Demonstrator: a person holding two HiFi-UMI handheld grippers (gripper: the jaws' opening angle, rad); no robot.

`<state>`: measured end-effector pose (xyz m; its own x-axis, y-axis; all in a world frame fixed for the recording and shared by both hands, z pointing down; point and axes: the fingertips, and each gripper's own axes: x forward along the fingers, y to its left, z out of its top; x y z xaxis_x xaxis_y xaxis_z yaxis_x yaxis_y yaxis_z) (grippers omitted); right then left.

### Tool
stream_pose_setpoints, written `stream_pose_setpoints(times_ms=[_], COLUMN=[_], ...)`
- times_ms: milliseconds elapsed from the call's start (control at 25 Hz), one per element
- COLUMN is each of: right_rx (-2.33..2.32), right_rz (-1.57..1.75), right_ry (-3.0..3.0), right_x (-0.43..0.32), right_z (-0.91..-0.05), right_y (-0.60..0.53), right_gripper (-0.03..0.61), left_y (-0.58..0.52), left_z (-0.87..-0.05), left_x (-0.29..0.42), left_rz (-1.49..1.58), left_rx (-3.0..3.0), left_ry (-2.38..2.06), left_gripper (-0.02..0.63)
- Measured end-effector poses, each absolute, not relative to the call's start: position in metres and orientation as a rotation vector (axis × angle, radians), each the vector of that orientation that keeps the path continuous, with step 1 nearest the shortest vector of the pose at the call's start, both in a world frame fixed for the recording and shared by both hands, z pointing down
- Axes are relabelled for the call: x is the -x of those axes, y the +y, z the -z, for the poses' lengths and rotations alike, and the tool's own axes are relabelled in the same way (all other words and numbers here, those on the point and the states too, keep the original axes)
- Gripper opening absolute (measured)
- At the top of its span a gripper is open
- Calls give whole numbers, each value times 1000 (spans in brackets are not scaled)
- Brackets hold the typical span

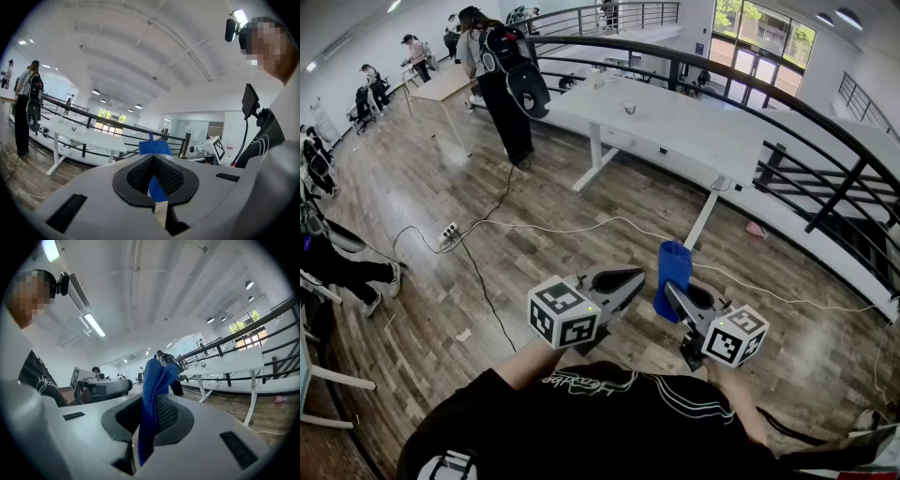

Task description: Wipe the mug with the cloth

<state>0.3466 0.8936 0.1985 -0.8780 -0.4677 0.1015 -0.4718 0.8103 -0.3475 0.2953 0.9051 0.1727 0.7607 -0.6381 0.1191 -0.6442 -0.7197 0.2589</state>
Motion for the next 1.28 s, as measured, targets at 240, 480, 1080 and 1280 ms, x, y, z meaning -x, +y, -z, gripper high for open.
stream_pose_setpoints(times_ms=[240,480,1080,1280], right_rx=[-770,-795,-782,-763], right_rz=[-564,-585,-755,-790], right_ry=[-2968,-2966,-2954,-2925], right_x=[-338,-336,-330,-307], right_z=[-199,-207,-232,-273], right_y=[886,873,820,766], right_gripper=[48,48,48,48], left_y=[899,886,832,772], left_z=[-176,-185,-209,-242], left_x=[-284,-278,-256,-235], left_rz=[-23,-23,-24,-23], left_rx=[-2658,-2631,-2557,-2533], left_ry=[-1003,-1009,-1026,-1028], left_gripper=[6,6,6,6])
